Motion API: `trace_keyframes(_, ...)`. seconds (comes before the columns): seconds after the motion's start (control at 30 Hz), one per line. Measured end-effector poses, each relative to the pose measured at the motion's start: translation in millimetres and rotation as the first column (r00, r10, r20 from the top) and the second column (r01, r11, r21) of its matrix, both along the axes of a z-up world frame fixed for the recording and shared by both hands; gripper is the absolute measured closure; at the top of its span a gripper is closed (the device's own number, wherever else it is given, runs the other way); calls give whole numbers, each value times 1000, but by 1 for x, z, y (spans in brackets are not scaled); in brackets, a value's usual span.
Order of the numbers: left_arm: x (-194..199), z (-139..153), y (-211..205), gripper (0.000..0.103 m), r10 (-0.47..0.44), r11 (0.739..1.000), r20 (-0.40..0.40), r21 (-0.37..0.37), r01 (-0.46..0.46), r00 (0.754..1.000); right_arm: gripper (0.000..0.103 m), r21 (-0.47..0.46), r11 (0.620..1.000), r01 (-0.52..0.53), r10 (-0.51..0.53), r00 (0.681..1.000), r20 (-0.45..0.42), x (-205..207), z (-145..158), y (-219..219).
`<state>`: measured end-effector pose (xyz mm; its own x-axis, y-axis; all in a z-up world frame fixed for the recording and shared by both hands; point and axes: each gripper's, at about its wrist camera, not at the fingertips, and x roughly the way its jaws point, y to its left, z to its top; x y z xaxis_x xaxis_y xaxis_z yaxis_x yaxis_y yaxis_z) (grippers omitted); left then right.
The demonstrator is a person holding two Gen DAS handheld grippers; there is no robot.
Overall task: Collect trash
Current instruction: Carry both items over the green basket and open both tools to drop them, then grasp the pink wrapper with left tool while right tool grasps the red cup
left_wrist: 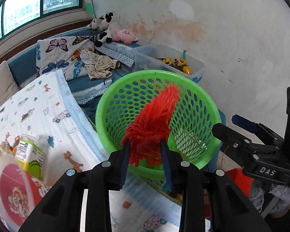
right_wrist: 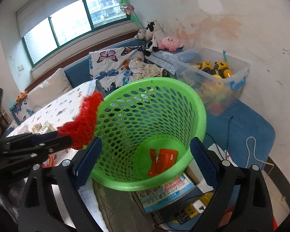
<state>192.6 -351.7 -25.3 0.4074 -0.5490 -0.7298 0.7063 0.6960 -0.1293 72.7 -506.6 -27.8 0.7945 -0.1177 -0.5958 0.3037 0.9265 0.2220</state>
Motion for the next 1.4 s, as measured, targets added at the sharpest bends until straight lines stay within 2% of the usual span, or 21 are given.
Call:
trace_keyframes(0.07, -1, -1, 0, 54, 3, 1000, 1, -4, -3, 1000, 11, 6, 1000, 3, -3, 1000, 5, -2, 1, -2)
trace_keyframes(0.1, -2, 0, 0, 51, 9, 1000, 8, -7, -9, 1000, 11, 7, 1000, 5, -5, 1000, 7, -2, 2, -2)
trace_keyframes(0.47, -18, 10, 37, 49, 51, 998, 28, -51, -49, 998, 11, 20, 1000, -20, 19, 1000, 19, -15, 3, 13)
trace_keyframes(0.73, -42, 22, 93, 47, 123, 991, 92, -55, -118, 988, 11, 23, 996, -86, 85, 996, 34, -18, 7, 49)
trace_keyframes(0.87, -49, 24, 129, 47, 174, 983, 98, -67, -168, 980, 10, 19, 991, -129, 128, 991, 45, -16, 12, 70)
trace_keyframes(1.1, -61, 29, 196, 47, 280, 960, 163, -58, -274, 946, 10, 12, 982, -188, 187, 981, 54, -11, 18, 103)
trace_keyframes(1.3, -60, 29, 236, 47, 346, 938, 158, -72, -338, 925, 10, 10, 971, -239, 238, 970, 54, -2, 22, 131)
trace_keyframes(1.4, -63, 28, 255, 41, 376, 926, 165, -73, -369, 912, 10, -7, 963, -270, 270, 961, 49, 2, 23, 145)
